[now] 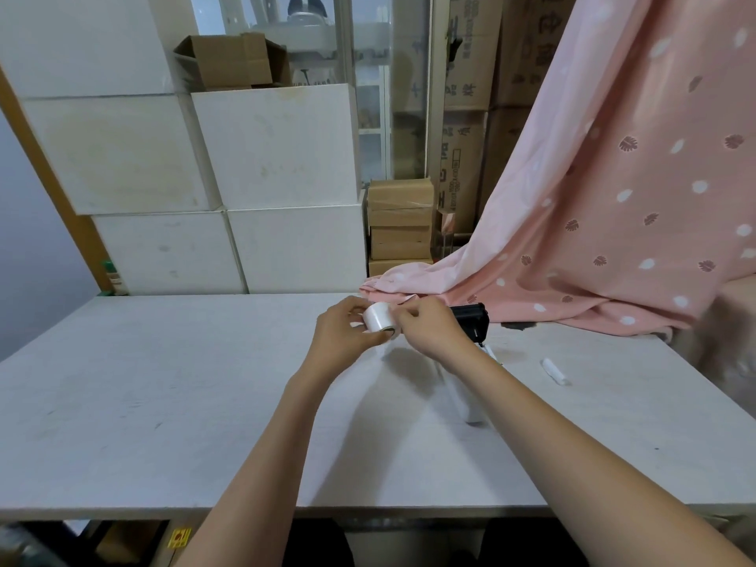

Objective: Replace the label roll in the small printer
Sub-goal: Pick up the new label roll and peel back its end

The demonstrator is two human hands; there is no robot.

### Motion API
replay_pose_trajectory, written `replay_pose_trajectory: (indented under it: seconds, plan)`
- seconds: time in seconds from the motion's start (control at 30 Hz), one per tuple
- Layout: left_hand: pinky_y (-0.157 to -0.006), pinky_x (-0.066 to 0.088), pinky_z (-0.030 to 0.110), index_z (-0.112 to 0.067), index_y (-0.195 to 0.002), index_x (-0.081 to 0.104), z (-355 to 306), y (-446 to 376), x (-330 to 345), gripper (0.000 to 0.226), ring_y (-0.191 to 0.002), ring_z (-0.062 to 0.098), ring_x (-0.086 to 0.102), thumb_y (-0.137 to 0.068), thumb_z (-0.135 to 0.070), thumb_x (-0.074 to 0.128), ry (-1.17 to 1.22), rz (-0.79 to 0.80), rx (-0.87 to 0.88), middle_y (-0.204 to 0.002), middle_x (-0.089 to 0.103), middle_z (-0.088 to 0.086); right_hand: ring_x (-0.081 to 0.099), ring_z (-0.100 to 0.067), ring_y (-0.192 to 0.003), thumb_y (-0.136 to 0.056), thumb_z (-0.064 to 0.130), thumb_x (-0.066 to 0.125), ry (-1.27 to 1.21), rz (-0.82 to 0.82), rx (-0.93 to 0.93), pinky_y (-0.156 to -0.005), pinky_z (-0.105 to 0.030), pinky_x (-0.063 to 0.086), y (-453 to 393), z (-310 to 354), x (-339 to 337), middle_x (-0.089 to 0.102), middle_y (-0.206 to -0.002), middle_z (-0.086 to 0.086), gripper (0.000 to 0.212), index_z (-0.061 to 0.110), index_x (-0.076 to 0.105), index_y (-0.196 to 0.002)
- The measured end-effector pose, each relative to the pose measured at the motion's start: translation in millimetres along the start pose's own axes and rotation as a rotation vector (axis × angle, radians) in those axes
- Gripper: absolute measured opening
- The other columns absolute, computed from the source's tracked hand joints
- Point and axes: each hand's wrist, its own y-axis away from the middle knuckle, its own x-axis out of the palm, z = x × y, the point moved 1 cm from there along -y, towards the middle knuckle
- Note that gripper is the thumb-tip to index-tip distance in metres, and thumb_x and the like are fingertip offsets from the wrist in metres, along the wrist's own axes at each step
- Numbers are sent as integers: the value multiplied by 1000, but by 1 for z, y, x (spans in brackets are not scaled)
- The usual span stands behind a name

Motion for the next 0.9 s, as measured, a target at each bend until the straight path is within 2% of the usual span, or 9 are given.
replay_pose_trajectory:
  seconds: [0.03, 0.1, 0.2, 0.33, 0.53, 0.63, 0.73, 0.8, 0.9]
  plan:
    - [-76, 51, 9, -20, -101, 68, -5, 0, 3, 43, -94, 5, 65, -65, -25, 91, -38, -8, 53, -100, 71, -7, 40, -17, -60, -100, 24, 58, -18, 2, 13, -57, -31, 29, -1, 1, -1, 46, -61, -3, 42, 7, 54, -61]
    - [-76, 50, 9, -19, -101, 68, -13, 0, 8, 43, -93, 10, 64, -66, -25, 91, -86, -1, 131, -102, 70, -5, 56, -21, -65, -94, 28, 66, -62, 10, 41, -62, -30, 43, -5, 1, -4, 60, -69, -7, 36, -3, 70, -77]
    - [-76, 52, 10, -19, -101, 67, -21, 1, 11, 44, -93, 12, 63, -66, -20, 92, -122, 32, 201, -101, 67, -7, 74, -26, -86, -87, 28, 76, -181, 30, 103, -81, -36, 64, -11, -2, -9, 74, -86, -8, 32, -2, 77, -98]
    - [-74, 44, 2, -23, -105, 67, -22, 4, 6, 47, -95, 5, 62, -65, -21, 92, -150, 63, 230, -100, 66, -13, 75, -23, -84, -84, 23, 80, -366, 140, 203, -79, -37, 65, -16, -11, -17, 77, -97, -13, 30, 3, 76, -106]
    - [-89, 55, 19, -20, -111, 67, -33, 7, 11, 52, -104, 8, 65, -65, -22, 93, -105, 114, 247, -109, 69, -8, 76, -19, -87, -84, 19, 82, -537, 261, 208, -77, -32, 63, -11, -16, -20, 78, -112, -13, 35, 7, 74, -116]
    - [-87, 52, 13, -19, -114, 69, -36, 7, 12, 55, -103, 4, 65, -65, -27, 92, -120, 122, 262, -111, 70, -10, 77, -25, -99, -82, 18, 84, -521, 224, 215, -81, -37, 64, -11, -17, -22, 78, -114, -14, 38, 7, 74, -116]
    - [-83, 49, 6, -20, -113, 70, -39, 7, 11, 55, -99, 1, 65, -64, -29, 93, -156, 116, 276, -108, 70, -12, 76, -31, -105, -73, 22, 89, -516, 231, 245, -85, -42, 64, -10, -18, -23, 76, -117, -15, 53, 7, 71, -120]
    - [-82, 49, 7, -20, -112, 70, -41, 9, 11, 54, -98, 2, 65, -64, -26, 93, -149, 106, 288, -105, 71, -11, 77, -28, -97, -71, 24, 90, -524, 244, 254, -86, -42, 64, -8, -17, -24, 75, -117, -14, 58, 7, 69, -122]
    - [-83, 52, 13, -19, -108, 70, -41, 9, 14, 51, -97, 2, 65, -63, -25, 93, -158, 92, 306, -104, 71, -12, 70, -23, -82, -85, 21, 82, -511, 231, 285, -90, -41, 63, -3, -15, -24, 74, -104, -9, 40, 7, 70, -121]
